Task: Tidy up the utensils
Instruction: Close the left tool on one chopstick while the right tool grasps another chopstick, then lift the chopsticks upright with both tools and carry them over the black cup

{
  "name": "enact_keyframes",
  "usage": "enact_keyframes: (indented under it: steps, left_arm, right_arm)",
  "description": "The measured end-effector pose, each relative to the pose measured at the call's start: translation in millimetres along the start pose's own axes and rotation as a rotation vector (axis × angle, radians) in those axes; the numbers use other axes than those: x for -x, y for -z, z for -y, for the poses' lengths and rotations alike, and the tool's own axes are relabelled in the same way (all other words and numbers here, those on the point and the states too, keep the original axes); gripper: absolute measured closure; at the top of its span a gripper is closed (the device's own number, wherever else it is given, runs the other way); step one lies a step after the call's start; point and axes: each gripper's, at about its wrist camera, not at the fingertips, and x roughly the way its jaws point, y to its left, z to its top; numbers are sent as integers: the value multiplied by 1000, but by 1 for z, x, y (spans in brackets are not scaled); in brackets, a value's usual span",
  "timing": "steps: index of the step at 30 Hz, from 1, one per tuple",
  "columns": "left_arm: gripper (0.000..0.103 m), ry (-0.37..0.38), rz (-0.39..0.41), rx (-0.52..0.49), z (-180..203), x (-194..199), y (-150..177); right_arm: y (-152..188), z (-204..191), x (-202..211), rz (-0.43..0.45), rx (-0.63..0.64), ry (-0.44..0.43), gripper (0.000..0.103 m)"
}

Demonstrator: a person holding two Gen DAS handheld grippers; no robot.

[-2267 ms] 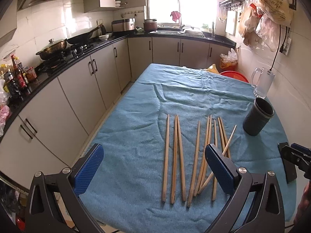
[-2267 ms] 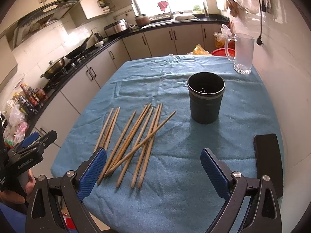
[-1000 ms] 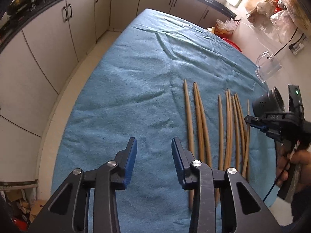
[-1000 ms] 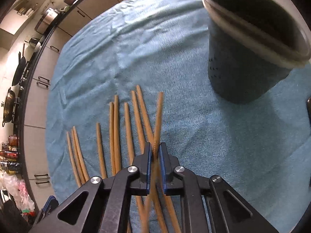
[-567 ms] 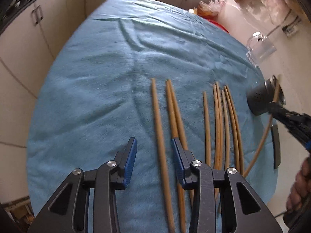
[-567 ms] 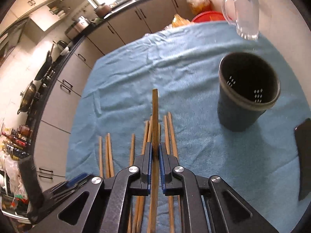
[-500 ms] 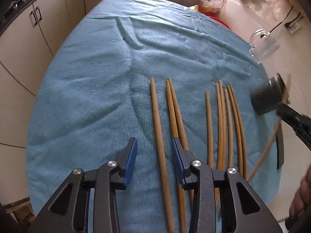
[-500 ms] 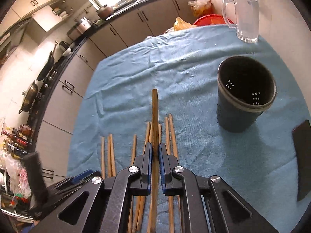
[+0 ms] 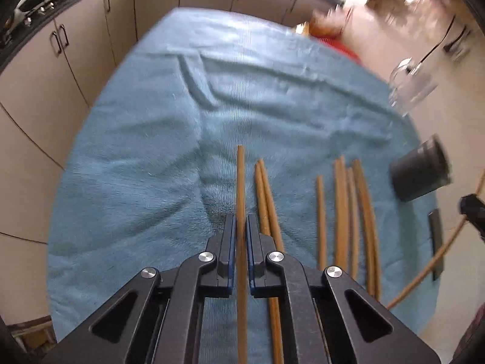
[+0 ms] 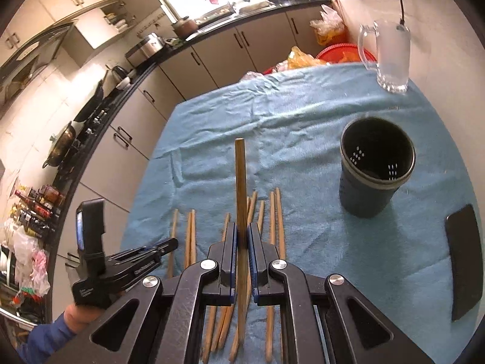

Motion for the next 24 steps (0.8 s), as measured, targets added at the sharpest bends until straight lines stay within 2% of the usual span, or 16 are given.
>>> enact_keyframes:
  steps: [5,10,17,24]
  left_arm:
    - [97,9,131,-10,2,57,4]
    - [97,17,227,-43,10,96,5]
    - [97,47,286,-99,16,130,9]
    - [97,86,317,-151,28,138,4]
  right_arm:
    - [2,-11,22,50,36,-21,96]
    - [6,-18,35,96,58,-22,96]
    - [11,-21,46,140,38,-4,96]
    - [20,-20,67,180,3,27,96]
